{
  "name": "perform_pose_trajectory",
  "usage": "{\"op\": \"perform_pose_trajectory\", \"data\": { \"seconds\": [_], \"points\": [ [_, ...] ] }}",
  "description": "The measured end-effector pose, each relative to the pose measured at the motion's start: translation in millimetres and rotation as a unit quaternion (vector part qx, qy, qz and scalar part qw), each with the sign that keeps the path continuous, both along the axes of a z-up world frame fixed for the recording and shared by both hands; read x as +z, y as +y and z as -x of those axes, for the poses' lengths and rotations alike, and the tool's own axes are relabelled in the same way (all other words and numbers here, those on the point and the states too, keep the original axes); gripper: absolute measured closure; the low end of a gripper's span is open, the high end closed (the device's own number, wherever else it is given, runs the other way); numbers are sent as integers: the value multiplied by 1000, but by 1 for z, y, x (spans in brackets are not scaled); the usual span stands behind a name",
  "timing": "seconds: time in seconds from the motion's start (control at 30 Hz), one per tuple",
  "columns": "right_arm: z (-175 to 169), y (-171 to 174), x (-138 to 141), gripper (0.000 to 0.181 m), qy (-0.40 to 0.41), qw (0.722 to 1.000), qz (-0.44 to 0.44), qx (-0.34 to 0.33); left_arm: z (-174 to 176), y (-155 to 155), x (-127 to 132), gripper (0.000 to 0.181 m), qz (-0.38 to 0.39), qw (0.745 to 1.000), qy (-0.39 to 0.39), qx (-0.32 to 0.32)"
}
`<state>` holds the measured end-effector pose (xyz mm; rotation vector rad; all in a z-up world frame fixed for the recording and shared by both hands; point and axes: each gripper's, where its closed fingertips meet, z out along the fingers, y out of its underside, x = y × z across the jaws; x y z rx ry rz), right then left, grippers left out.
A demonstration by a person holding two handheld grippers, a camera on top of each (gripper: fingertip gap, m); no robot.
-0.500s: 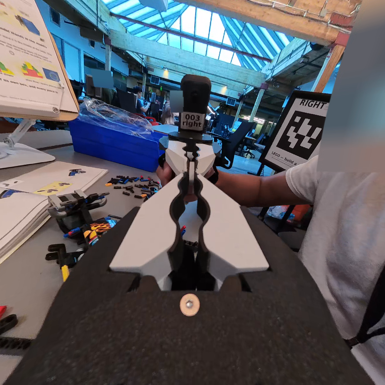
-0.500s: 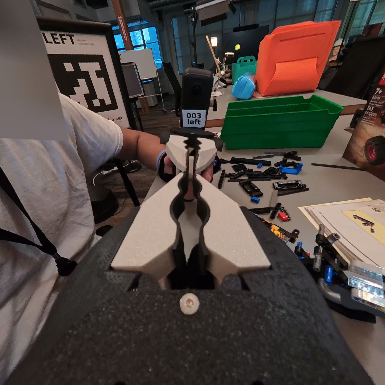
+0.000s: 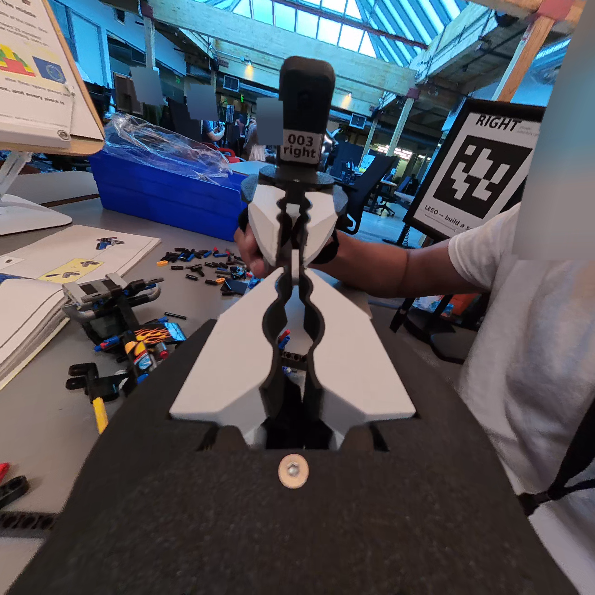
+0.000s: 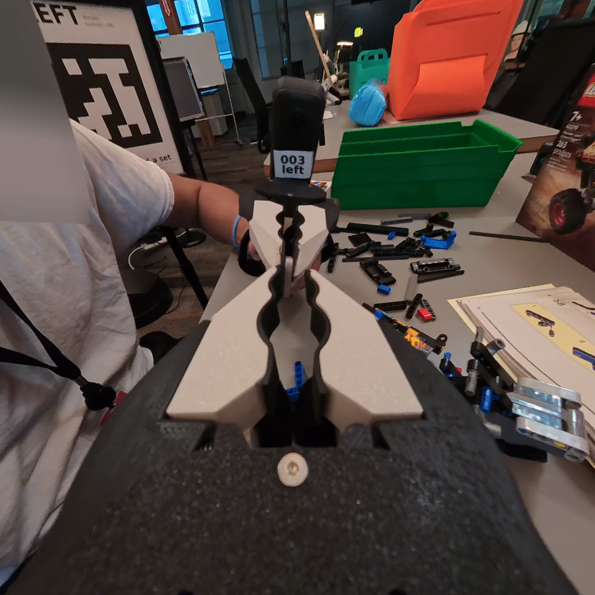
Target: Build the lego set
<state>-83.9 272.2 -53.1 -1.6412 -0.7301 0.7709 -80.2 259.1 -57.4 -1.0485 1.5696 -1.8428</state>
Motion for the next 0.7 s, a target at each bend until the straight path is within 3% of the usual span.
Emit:
{"op": "perform_pose_trajectory", "data": {
  "seconds": [0.17, 0.47, 0.7],
  "points": [
    [3, -2, -2, 178, -11, 1000, -8, 10, -2, -1, -8, 179, -28, 999, 12, 7],
    [7, 4, 3, 178, 50, 999, -8, 6, -3, 2, -3, 179, -6, 1000, 5, 12],
    [3, 4, -1, 176, 26, 1000, -1, 2, -5, 1, -13, 179, -21, 999, 28, 6]
  ]
}}
